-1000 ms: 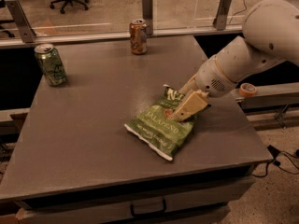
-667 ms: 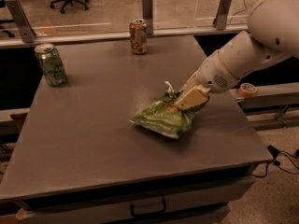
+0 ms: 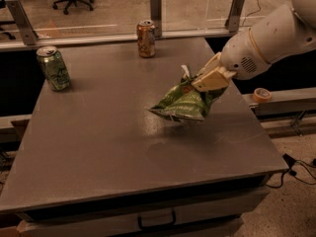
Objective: Move green jalapeno chip bag near orange can
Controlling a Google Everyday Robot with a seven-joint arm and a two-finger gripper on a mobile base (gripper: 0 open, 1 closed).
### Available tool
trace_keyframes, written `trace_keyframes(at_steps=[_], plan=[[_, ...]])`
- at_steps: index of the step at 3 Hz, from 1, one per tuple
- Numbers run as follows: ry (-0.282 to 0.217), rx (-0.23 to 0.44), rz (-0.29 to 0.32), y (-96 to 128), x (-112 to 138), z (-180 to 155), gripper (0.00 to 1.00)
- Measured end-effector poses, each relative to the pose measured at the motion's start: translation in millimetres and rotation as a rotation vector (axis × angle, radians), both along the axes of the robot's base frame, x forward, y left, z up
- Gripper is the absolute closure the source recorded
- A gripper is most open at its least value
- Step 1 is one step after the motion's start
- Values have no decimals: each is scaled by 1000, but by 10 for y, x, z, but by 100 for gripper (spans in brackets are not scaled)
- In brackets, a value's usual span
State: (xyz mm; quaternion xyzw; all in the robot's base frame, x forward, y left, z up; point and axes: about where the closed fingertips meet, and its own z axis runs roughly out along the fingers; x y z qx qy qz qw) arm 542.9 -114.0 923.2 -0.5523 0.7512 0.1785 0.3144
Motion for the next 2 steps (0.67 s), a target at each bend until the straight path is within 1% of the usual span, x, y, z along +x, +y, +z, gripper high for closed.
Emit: trace_keyframes(at_steps=[1, 2], plan=[[0, 0, 0, 1, 0, 0, 100], [-57, 0, -27, -51, 133, 101, 100]])
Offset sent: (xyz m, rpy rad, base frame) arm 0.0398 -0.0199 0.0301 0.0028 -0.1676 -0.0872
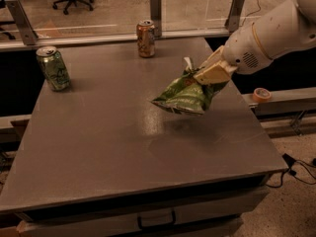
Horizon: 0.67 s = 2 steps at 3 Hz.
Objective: Move green jalapeno chip bag near orange can
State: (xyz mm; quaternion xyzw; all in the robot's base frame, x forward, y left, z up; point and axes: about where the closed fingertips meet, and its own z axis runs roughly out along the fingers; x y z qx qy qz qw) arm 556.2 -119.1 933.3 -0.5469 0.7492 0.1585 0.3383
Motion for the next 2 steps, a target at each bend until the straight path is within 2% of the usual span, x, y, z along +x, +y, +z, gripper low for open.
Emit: trace_keyframes(at_steps=[1, 2], plan=[[-81, 12, -50, -89, 228, 132, 100], [-173, 54, -99, -141, 641, 234, 100]])
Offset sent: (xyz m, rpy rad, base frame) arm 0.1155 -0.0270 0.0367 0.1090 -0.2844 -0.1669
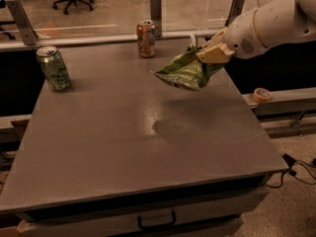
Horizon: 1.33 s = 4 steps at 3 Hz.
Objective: Move green jalapeno chip bag near orange can
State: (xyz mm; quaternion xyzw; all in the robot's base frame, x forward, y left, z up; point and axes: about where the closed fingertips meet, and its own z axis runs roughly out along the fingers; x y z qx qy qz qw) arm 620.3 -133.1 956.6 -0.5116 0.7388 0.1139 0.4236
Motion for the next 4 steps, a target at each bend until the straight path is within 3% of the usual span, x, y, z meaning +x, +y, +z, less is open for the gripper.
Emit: trace_keyframes(at_steps=[2, 3, 4], plan=[[-171, 88, -85, 35, 1008, 98, 100], [-197, 97, -134, 110, 1431, 6, 100], [-168, 84, -165, 203, 1729, -164, 82]])
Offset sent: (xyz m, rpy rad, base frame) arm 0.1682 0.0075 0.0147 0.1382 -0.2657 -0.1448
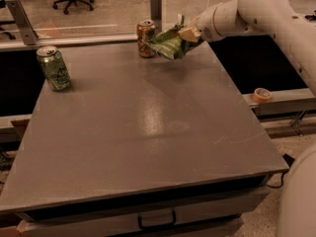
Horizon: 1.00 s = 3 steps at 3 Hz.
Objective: Move green jalapeno chip bag near orange can
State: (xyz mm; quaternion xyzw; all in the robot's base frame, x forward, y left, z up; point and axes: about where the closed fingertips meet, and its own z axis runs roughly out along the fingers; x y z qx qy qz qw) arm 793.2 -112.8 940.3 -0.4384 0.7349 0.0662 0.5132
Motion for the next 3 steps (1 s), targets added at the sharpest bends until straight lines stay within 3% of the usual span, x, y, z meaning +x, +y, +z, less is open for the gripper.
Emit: trace_keyframes(at_steps=[2, 3], plan=[[-14, -9, 10, -2, -65, 14, 84], [-11, -8, 14, 25, -60, -7, 61]])
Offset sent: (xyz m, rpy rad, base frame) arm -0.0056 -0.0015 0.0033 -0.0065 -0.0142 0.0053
